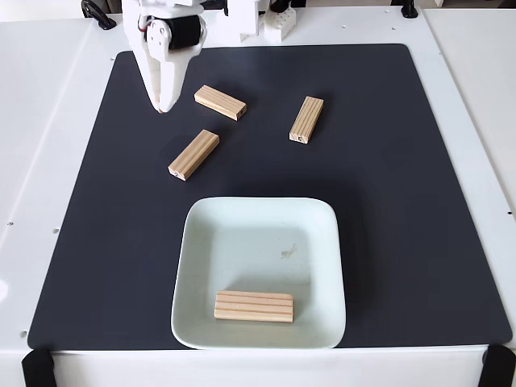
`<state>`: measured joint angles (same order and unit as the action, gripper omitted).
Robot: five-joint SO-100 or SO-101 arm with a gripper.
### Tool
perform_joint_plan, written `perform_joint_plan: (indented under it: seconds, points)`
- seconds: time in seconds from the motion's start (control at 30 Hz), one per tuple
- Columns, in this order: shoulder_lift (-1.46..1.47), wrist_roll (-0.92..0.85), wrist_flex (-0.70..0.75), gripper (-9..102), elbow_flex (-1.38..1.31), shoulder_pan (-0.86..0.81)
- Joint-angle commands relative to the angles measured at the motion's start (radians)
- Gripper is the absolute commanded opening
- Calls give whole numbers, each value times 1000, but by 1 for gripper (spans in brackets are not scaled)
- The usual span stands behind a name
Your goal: Pick up the wooden block and place them on the plate.
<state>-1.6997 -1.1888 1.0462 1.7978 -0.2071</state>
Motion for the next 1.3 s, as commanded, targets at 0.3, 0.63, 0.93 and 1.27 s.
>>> perform_joint_plan:
  seconds: [0.3, 0.63, 0.93, 1.27]
  points:
    - [94, -11, -11, 32, -35, 6]
    - [278, -9, -23, 32, -104, 60]
    - [350, -9, -25, 32, -166, 94]
    - [356, -9, -25, 22, -158, 109]
